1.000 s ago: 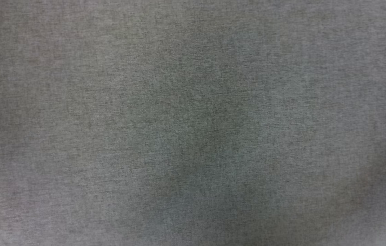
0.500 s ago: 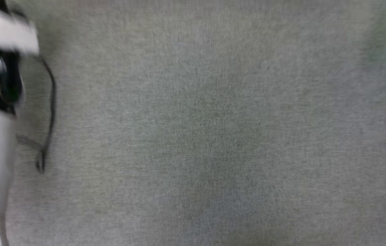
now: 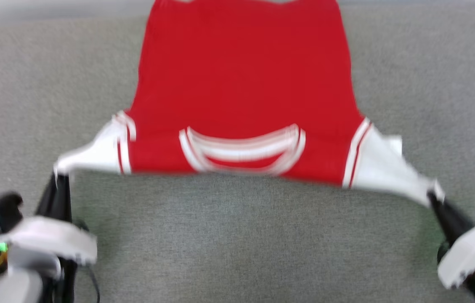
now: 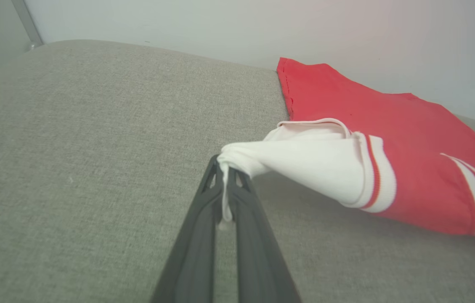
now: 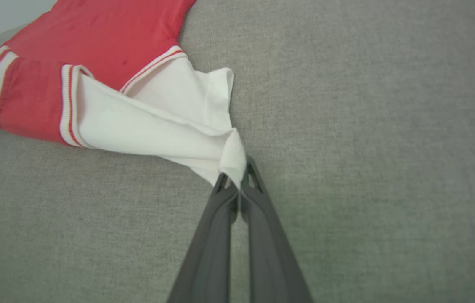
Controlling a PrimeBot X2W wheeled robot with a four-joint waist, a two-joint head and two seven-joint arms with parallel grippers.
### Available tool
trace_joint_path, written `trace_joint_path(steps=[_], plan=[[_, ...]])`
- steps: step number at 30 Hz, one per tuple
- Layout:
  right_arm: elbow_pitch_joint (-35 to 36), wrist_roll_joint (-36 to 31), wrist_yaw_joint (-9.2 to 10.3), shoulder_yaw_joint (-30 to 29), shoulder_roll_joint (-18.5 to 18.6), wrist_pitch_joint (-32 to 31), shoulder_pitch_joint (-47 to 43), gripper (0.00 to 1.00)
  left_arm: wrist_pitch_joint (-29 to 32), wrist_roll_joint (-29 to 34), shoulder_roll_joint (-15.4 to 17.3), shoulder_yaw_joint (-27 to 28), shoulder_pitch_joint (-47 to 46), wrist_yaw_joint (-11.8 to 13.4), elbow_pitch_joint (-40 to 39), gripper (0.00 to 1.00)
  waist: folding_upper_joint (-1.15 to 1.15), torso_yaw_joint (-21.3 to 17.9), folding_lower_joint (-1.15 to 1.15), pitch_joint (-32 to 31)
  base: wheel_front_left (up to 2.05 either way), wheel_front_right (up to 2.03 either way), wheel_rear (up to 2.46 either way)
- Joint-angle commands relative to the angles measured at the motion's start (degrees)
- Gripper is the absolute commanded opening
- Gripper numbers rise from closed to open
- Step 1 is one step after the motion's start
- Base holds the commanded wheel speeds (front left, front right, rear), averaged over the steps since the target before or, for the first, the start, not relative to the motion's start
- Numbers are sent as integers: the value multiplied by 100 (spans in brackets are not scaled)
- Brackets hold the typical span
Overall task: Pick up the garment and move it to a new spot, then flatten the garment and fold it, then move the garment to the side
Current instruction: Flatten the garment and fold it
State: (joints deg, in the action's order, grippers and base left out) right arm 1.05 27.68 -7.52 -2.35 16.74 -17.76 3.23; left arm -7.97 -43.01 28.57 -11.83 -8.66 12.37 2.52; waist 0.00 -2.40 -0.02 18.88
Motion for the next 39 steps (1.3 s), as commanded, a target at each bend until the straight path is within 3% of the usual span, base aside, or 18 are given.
trace_joint_path(steps=[1,7,16,17,18,19,25,28,34,39], plan=[[12,25,6,-55,-45,-41,-200,0,30,22,18,-11,199,84,-66,0,0,24,2,-317,0,0,0],[-166,105,6,-204,-373,-275,-1109,0,286,-8,-35,-179,1353,504,-339,0,0,81,2,-757,0,0,0],[-354,-131,7,-681,-687,-803,-2059,0,470,-121,-204,-461,2312,707,-281,0,0,174,2,-1332,0,0,0],[-318,-109,7,-709,-751,-824,-2076,24,474,-109,-223,-496,2353,715,-280,0,0,182,2,-1375,0,0,0],[-298,-102,6,-711,-789,-862,-2102,67,472,-97,-255,-539,2355,703,-284,0,0,194,2,-1411,0,0,0],[-254,-123,5,-696,-792,-880,-2096,100,445,-84,-289,-572,2331,684,-297,0,0,211,2,-1433,0,0,0],[54,-116,4,-805,-767,-645,-1587,100,300,8,-410,-693,2092,588,-355,0,0,271,2,-1469,0,0,0],[-64,-275,3,-1010,-792,-406,-891,100,186,57,-439,-710,1918,533,-433,0,0,314,2,-1311,0,0,0],[-953,-344,3,-1132,-567,-353,1109,100,2,266,-562,-847,1284,363,-639,0,0,642,2,-576,0,0,0],[-1973,-406,3,-1101,-215,-946,2828,100,-230,442,-746,-1008,611,123,-756,0,0,1047,2,145,0,0,0]])
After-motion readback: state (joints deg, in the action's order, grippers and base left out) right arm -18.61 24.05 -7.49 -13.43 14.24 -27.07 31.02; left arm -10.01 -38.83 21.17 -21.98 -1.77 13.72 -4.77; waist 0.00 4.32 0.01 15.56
